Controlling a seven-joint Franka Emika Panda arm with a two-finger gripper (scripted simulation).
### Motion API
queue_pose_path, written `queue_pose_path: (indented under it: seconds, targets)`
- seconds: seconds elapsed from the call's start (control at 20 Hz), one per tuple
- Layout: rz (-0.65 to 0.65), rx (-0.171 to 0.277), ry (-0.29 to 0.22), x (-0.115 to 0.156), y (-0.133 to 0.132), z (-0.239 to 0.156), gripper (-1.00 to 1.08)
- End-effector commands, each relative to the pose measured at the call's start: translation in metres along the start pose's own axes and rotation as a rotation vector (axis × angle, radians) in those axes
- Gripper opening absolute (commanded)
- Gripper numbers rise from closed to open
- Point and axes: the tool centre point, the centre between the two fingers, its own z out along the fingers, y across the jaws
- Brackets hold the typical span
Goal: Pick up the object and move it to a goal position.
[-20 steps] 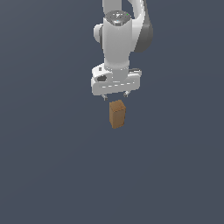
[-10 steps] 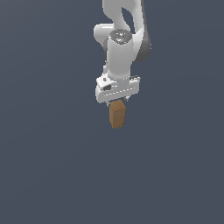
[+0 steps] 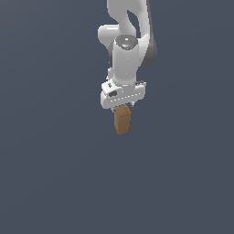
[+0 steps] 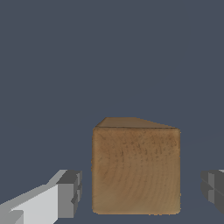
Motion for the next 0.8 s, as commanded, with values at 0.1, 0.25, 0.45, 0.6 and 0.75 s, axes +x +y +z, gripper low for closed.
queue_pose_path:
  seconds: [0.1,0.25,0.45,0.6,0.75]
  targets:
    - [-0.002,0.0,0.0,-0.001,0.0,0.017,1.0]
    - [-0.003,0.0,0.0,-0.001,-0.001,0.031,1.0]
    - [-0.004,0.0,0.0,-0.001,-0.001,0.042,1.0]
    - [-0.004,0.0,0.0,-0.001,0.0,0.045,1.0]
    - [-0.004,0.0,0.0,-0.001,0.0,0.045,-1.0]
